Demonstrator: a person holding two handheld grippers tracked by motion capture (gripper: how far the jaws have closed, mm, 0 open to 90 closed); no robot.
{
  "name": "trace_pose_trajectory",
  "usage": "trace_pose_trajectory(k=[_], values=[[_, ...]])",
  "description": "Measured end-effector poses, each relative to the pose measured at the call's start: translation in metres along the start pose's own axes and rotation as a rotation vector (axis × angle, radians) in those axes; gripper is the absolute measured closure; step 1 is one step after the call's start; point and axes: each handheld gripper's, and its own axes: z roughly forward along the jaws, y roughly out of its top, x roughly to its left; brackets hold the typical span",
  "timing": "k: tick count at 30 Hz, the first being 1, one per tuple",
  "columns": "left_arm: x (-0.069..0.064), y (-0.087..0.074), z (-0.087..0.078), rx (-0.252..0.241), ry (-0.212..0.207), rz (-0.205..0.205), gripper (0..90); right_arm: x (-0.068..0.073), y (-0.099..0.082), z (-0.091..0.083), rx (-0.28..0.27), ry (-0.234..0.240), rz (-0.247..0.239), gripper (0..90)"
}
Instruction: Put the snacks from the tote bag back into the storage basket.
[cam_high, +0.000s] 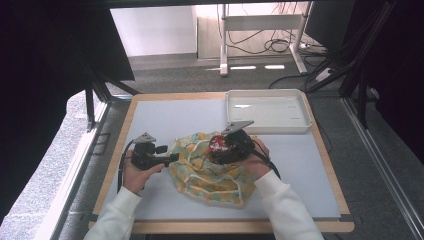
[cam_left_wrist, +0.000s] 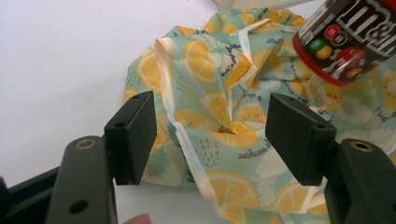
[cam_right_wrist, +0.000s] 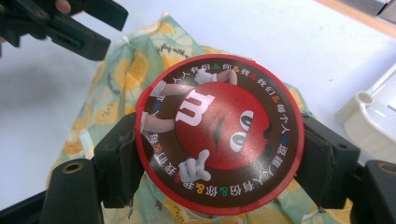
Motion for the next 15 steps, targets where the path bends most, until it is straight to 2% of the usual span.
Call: trace_pose_trajectory(k=[7, 15], values=[[0.001, 0.000, 0.000, 0.004, -0.002, 0.004, 34.0, -0.002, 0.006, -0.016, -0.041, 0.008, 0.000, 25.1], [0.002, 0.000, -0.001, 0.004, -0.006, 0.002, 34.1, -0.008, 0.009, -0.028, -0.078, -0.001, 0.023, 25.2]])
